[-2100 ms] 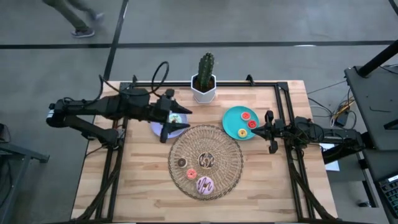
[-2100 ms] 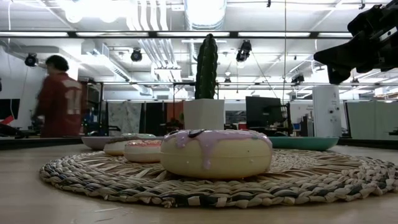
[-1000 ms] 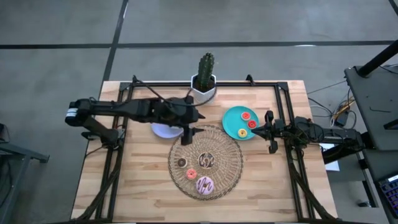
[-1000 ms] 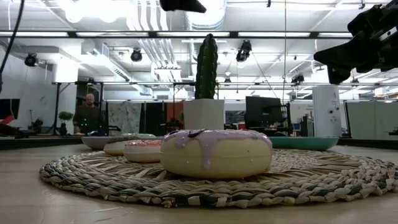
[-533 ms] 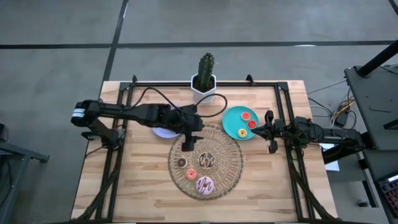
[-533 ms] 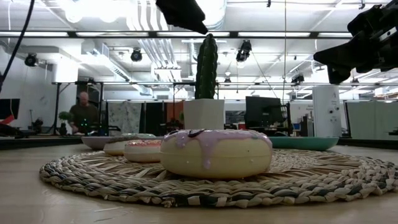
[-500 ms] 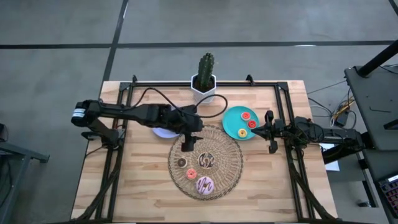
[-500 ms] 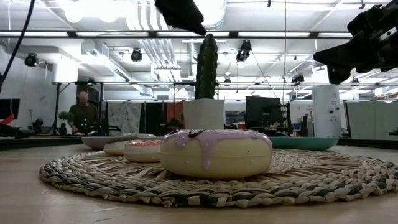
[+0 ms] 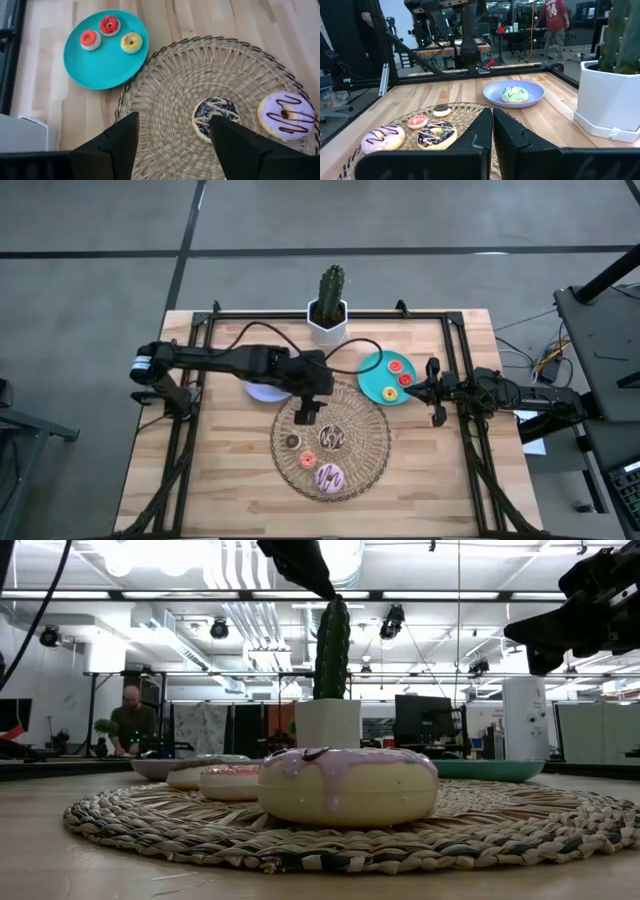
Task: Pick & Place donuts
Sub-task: Put the large black donut on the purple plate
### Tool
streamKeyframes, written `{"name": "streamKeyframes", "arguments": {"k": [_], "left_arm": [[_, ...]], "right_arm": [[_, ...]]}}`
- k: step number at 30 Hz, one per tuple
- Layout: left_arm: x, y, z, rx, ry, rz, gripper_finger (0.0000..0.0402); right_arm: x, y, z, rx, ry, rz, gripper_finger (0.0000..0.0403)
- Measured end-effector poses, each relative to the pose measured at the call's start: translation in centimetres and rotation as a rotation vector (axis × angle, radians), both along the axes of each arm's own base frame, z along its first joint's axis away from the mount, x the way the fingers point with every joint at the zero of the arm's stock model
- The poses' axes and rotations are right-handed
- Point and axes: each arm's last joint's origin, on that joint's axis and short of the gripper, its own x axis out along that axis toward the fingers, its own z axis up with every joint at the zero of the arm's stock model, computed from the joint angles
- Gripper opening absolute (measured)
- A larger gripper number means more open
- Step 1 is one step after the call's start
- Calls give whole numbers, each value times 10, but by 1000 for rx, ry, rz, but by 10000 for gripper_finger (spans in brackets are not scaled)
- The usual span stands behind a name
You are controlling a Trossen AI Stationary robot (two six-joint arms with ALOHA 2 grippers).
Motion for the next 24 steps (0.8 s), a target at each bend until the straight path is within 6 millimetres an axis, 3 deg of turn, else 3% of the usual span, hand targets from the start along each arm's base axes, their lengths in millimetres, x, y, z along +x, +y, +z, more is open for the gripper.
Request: {"name": "streamKeyframes", "arguments": {"k": [11,24], "left_arm": [[21,-16,-32,-49,96,-63,213],[35,-20,-59,-217,172,166,213]], "right_arm": [[0,0,0,0,-1,-1,8],[0,0,0,0,0,-1,8]]}}
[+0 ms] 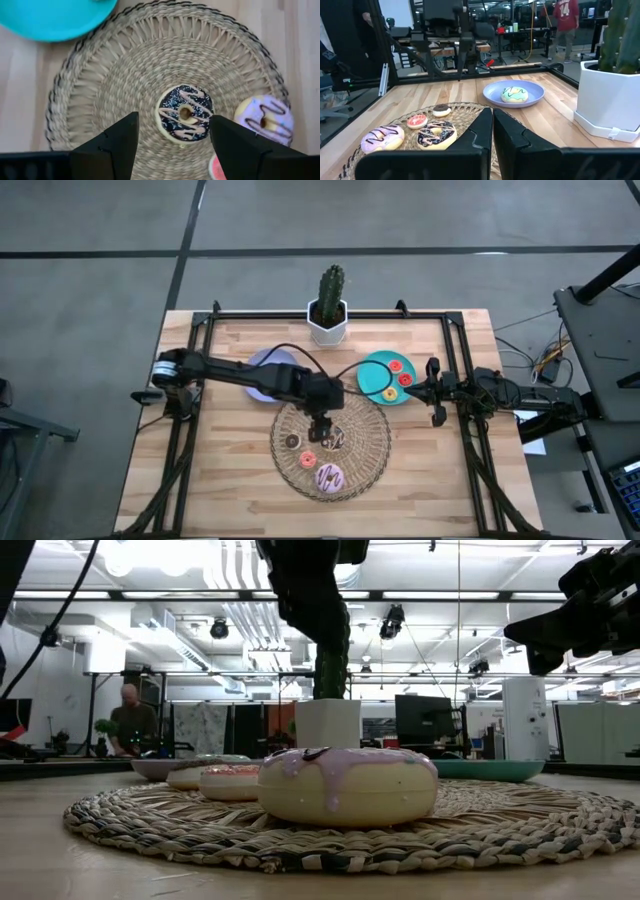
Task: Pick & Place donuts
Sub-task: Put the large black donut on the purple plate
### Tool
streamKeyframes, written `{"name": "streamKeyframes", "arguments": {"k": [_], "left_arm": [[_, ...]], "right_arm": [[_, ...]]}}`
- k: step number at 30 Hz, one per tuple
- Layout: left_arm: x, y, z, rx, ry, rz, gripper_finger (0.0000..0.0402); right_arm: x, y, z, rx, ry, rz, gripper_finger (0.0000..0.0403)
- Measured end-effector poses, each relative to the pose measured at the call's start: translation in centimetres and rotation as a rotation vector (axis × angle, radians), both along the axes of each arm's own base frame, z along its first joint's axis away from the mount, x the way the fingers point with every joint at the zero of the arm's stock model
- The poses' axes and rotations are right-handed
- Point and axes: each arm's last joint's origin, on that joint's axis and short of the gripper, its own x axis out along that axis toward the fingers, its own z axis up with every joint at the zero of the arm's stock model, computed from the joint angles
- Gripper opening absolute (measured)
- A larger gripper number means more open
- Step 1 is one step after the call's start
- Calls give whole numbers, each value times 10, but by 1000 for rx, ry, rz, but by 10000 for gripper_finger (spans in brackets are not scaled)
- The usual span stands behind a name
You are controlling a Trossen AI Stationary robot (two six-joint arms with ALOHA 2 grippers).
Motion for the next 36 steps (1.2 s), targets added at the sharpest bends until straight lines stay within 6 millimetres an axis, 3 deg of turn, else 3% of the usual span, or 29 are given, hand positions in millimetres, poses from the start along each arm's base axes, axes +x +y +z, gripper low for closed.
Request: {"name": "streamKeyframes", "arguments": {"k": [16,36], "left_arm": [[5,-9,-18,-110,60,251,213],[1,-19,-25,-121,88,279,213]], "right_arm": [[0,0,0,0,-1,1,8],[0,0,0,0,-1,1,8]]}}
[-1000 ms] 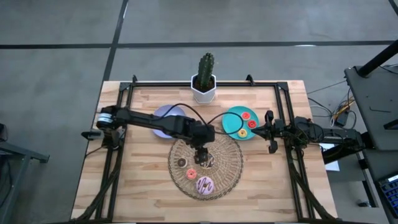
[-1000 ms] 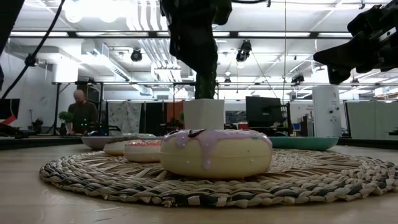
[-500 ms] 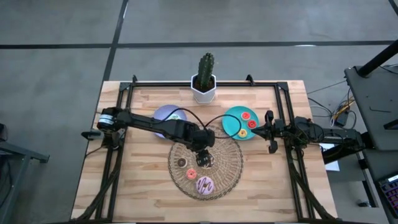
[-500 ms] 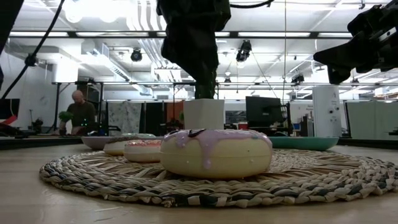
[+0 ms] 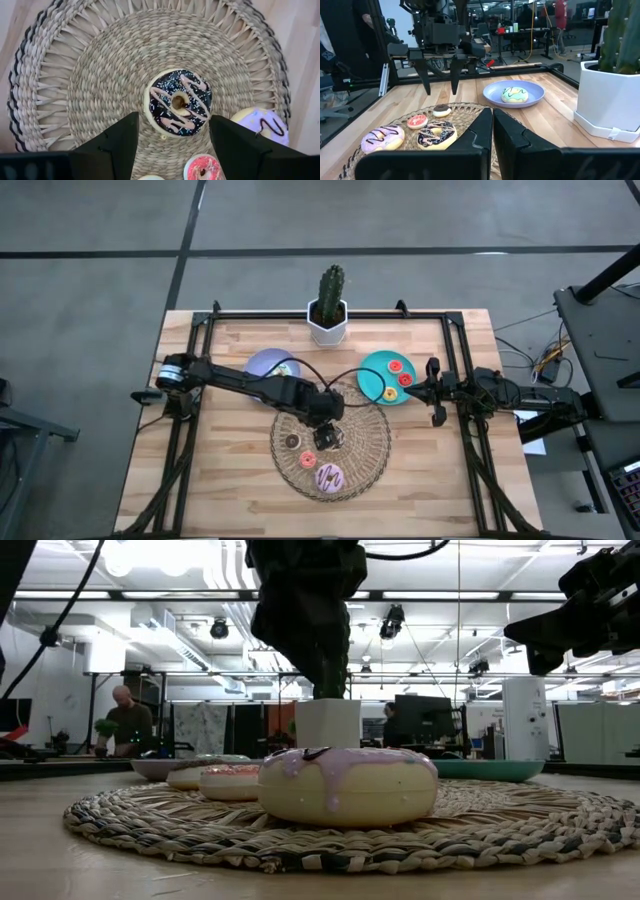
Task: Pick & Place donuts
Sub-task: Put the large black donut on the purple plate
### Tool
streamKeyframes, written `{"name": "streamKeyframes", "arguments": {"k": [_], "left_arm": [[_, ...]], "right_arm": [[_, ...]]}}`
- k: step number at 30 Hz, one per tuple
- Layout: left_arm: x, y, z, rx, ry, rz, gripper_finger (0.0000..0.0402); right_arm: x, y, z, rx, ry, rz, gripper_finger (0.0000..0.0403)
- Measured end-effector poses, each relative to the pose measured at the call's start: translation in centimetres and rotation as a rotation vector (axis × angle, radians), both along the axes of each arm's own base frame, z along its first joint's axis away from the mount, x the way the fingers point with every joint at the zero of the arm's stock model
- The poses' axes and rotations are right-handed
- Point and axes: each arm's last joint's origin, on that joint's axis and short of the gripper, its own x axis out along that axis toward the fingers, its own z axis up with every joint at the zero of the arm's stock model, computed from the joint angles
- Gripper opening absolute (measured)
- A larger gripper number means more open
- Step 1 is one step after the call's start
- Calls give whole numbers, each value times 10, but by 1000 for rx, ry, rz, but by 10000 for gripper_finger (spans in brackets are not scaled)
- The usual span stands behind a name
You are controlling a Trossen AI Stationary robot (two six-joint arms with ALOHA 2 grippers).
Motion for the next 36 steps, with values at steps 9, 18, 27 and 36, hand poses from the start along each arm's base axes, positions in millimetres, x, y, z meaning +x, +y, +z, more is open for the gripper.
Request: {"name": "streamKeyframes", "arguments": {"k": [9,18,27,36], "left_arm": [[0,-1,-16,-20,37,51,213],[10,-5,-40,-60,62,63,213],[15,-7,-41,-63,11,43,213],[15,-7,-41,-60,10,37,214]], "right_arm": [[0,0,0,0,1,0,8],[1,0,-1,0,8,-1,8],[1,0,-1,0,13,0,8],[1,0,-1,1,13,0,8]]}}
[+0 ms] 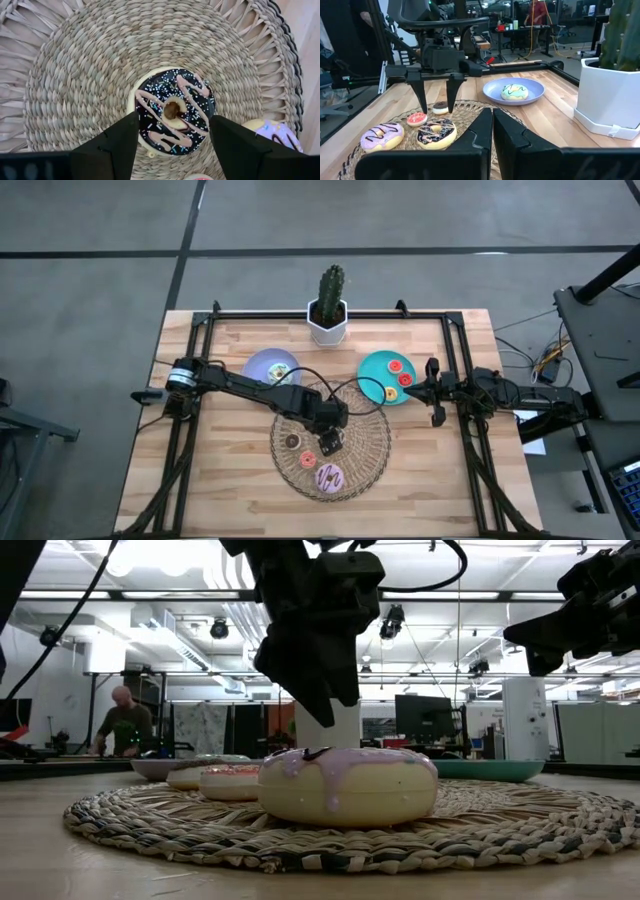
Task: Pick & Place donuts
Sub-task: Put the large black donut on the purple plate
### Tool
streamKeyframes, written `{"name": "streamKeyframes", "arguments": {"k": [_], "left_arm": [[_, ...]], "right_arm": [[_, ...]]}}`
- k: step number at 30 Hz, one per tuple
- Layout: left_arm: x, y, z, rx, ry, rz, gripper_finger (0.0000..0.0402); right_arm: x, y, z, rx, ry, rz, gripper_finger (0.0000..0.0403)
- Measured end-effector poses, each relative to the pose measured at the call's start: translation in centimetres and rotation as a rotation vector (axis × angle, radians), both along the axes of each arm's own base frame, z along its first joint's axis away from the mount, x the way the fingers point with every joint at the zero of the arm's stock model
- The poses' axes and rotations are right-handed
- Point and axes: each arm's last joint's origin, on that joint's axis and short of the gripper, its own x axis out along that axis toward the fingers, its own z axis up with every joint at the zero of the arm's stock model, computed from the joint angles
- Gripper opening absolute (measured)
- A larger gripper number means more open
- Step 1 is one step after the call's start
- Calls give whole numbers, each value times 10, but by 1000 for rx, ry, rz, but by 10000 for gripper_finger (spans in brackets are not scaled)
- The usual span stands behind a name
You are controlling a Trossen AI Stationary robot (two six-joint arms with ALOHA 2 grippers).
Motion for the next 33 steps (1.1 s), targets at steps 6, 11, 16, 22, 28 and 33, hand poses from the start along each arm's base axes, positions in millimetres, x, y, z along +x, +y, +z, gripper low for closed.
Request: {"name": "streamKeyframes", "arguments": {"k": [6,11,16,22,28,33], "left_arm": [[0,0,0,-9,1,16,214],[0,1,0,-20,3,19,214],[0,0,0,-44,7,19,216],[0,1,0,-50,9,29,251],[-5,2,0,-43,53,16,278],[-8,2,9,-30,101,-17,280]], "right_arm": [[0,0,0,0,0,0,8],[0,0,0,0,0,0,8],[0,0,0,0,0,0,8],[0,0,0,0,-1,0,8],[0,0,0,0,-1,0,8],[0,0,0,0,-1,0,8]]}}
